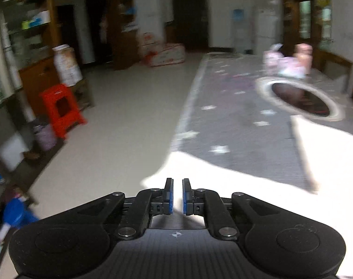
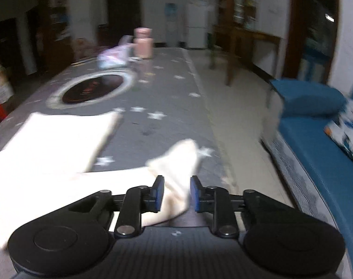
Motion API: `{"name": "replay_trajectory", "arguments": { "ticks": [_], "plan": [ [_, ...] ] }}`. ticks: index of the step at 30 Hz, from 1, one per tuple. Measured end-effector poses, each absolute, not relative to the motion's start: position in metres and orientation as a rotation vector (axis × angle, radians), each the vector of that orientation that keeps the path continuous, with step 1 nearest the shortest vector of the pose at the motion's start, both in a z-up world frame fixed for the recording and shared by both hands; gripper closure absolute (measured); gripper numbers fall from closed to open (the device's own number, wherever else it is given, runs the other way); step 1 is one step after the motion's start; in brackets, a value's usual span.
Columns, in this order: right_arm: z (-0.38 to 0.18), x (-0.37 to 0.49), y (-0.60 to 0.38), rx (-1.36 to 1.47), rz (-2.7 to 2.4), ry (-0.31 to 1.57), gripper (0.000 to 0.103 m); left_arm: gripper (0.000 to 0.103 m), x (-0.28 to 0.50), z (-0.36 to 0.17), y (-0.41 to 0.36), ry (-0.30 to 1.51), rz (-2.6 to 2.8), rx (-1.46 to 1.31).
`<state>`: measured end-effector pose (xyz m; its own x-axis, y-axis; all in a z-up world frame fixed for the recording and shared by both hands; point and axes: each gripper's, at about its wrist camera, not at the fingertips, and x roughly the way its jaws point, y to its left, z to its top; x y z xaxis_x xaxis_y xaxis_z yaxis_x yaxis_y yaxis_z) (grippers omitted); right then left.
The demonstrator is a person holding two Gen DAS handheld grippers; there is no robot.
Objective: Fold clothes
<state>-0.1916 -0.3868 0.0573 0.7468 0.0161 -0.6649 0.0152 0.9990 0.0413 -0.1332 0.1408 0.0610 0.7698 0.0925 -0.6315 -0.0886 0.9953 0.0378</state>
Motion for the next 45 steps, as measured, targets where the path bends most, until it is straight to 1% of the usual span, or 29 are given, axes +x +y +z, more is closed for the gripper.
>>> {"name": "replay_trajectory", "arguments": {
  "ticks": [5, 8, 9, 10, 11, 12, 13, 17, 18, 19, 20, 21, 22, 24, 26, 29, 31, 32, 33, 36, 40, 42, 43, 44, 45],
  "plan": [
    [0.065, -0.210, -0.335, 0.012, 0.335, 0.782, 0.071, 0.092, -0.164, 0.066, 0.078, 0.696, -0.220, 0.049],
    [0.060, -0.215, -0.300, -0.022, 0.500, 0.812, 0.071, 0.087, -0.182, 0.065, 0.039, 0.702, -0.420, 0.079],
    [0.059, -0.217, -0.288, -0.034, 0.554, 0.821, 0.071, 0.083, -0.188, 0.065, 0.028, 0.702, -0.480, 0.089],
    [0.057, -0.218, -0.277, -0.045, 0.607, 0.830, 0.071, 0.073, -0.192, 0.064, 0.019, 0.698, -0.527, 0.107],
    [0.055, -0.218, -0.267, -0.057, 0.646, 0.841, 0.070, 0.067, -0.197, 0.063, 0.011, 0.687, -0.567, 0.127],
    [0.052, -0.217, -0.258, -0.071, 0.669, 0.852, 0.070, 0.054, -0.201, 0.062, 0.005, 0.681, -0.596, 0.148],
    [0.049, -0.217, -0.250, -0.086, 0.683, 0.859, 0.070, 0.052, -0.202, 0.059, 0.001, 0.682, -0.606, 0.170],
    [0.036, -0.217, -0.225, -0.147, 0.697, 0.870, 0.070, 0.053, -0.207, 0.047, -0.015, 0.685, -0.647, 0.258],
    [0.034, -0.216, -0.222, -0.158, 0.682, 0.870, 0.070, 0.059, -0.208, 0.044, -0.019, 0.686, -0.657, 0.280],
    [0.033, -0.215, -0.220, -0.164, 0.673, 0.868, 0.071, 0.072, -0.207, 0.040, -0.022, 0.693, -0.664, 0.293],
    [0.032, -0.217, -0.220, -0.168, 0.670, 0.865, 0.072, 0.080, -0.203, 0.036, -0.022, 0.711, -0.667, 0.291],
    [0.031, -0.218, -0.219, -0.173, 0.664, 0.863, 0.078, 0.088, -0.201, 0.032, -0.022, 0.730, -0.670, 0.285],
    [0.031, -0.218, -0.218, -0.180, 0.658, 0.864, 0.081, 0.092, -0.200, 0.029, -0.021, 0.743, -0.675, 0.280],
    [0.031, -0.222, -0.220, -0.188, 0.657, 0.864, 0.091, 0.098, -0.202, 0.030, -0.021, 0.748, -0.696, 0.276],
    [0.034, -0.226, -0.222, -0.172, 0.698, 0.880, 0.093, 0.098, -0.208, 0.034, -0.019, 0.745, -0.735, 0.282],
    [0.038, -0.236, -0.224, -0.173, 0.758, 0.903, 0.093, 0.098, -0.214, 0.035, -0.017, 0.758, -0.790, 0.314],
    [0.037, -0.237, -0.230, -0.143, 0.763, 0.922, 0.088, 0.093, -0.214, 0.035, -0.017, 0.770, -0.794, 0.336],
    [0.039, -0.236, -0.236, -0.114, 0.759, 0.925, 0.083, 0.093, -0.212, 0.038, -0.016, 0.766, -0.795, 0.329],
    [0.042, -0.235, -0.244, -0.081, 0.750, 0.922, 0.082, 0.093, -0.211, 0.041, -0.015, 0.761, -0.795, 0.323],
    [0.053, -0.231, -0.274, -0.029, 0.663, 0.882, 0.079, 0.088, -0.204, 0.054, -0.012, 0.728, -0.799, 0.289],
    [0.060, -0.213, -0.320, -0.056, 0.399, 0.804, 0.078, 0.088, -0.187, 0.065, -0.025, 0.708, -0.808, 0.242],
    [0.057, -0.198, -0.340, -0.093, 0.247, 0.769, 0.074, 0.088, -0.181, 0.065, -0.038, 0.703, -0.821, 0.227],
    [0.054, -0.190, -0.347, -0.111, 0.198, 0.762, 0.072, 0.087, -0.179, 0.063, -0.044, 0.703, -0.834, 0.219],
    [0.051, -0.183, -0.354, -0.128, 0.158, 0.757, 0.064, 0.086, -0.177, 0.061, -0.052, 0.706, -0.846, 0.213],
    [0.047, -0.176, -0.358, -0.143, 0.131, 0.759, 0.062, 0.084, -0.175, 0.057, -0.059, 0.714, -0.857, 0.210]
  ]
}}
